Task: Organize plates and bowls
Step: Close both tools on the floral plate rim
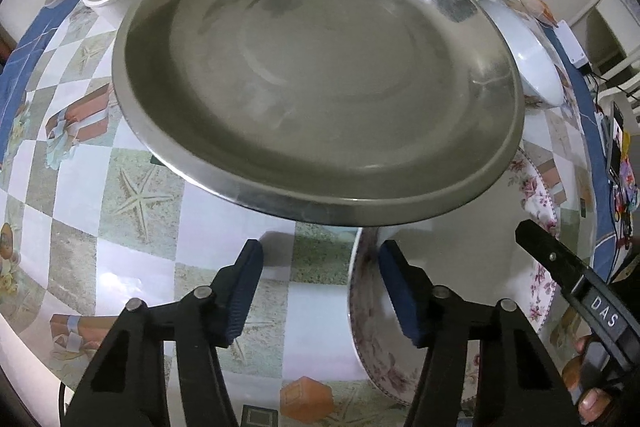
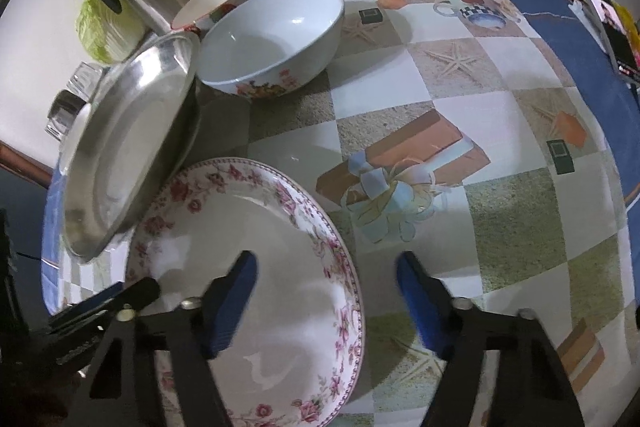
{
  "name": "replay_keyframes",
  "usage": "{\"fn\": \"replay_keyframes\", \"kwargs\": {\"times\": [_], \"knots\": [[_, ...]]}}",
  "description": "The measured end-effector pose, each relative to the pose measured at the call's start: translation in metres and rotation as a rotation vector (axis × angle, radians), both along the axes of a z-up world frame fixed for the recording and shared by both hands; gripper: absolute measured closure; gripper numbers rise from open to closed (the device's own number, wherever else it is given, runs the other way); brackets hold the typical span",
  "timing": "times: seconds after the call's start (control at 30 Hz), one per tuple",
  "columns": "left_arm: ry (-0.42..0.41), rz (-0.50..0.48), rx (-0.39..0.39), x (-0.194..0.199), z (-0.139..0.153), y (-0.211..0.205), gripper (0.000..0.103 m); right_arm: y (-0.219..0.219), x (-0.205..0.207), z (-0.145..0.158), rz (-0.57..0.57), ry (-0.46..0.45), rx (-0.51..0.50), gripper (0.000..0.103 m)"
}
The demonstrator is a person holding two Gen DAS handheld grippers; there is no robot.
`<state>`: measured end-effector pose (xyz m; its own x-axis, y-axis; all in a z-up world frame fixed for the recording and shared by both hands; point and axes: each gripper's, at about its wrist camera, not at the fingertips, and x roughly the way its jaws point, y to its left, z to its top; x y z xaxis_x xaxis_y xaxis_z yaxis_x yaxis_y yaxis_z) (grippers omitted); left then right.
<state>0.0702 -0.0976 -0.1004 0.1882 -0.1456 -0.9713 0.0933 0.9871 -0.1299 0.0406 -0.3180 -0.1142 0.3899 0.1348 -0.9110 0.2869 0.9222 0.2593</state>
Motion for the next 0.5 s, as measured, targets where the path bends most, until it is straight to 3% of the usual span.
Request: {"fn": "replay_keyframes", "kwargs": {"times": [0.13, 0.3, 0.5], "knots": [[-0.002, -0.015, -0.019, -0.001, -0.002, -0.004, 0.052, -0.005, 0.001, 0.002, -0.004, -0.007, 0.035, 0.064], [0.008, -0.034, -0.071, -0.001, -0.003, -0.006, 0.073, -0.01, -0.004, 0.0, -0.012, -0.006, 0.028, 0.074], [0.018, -0.054, -0.091, -0.001, -0.006, -0.015, 0.08, -0.016, -0.013, 0.002, -0.039, -0.013, 0.059, 0.082]]}}
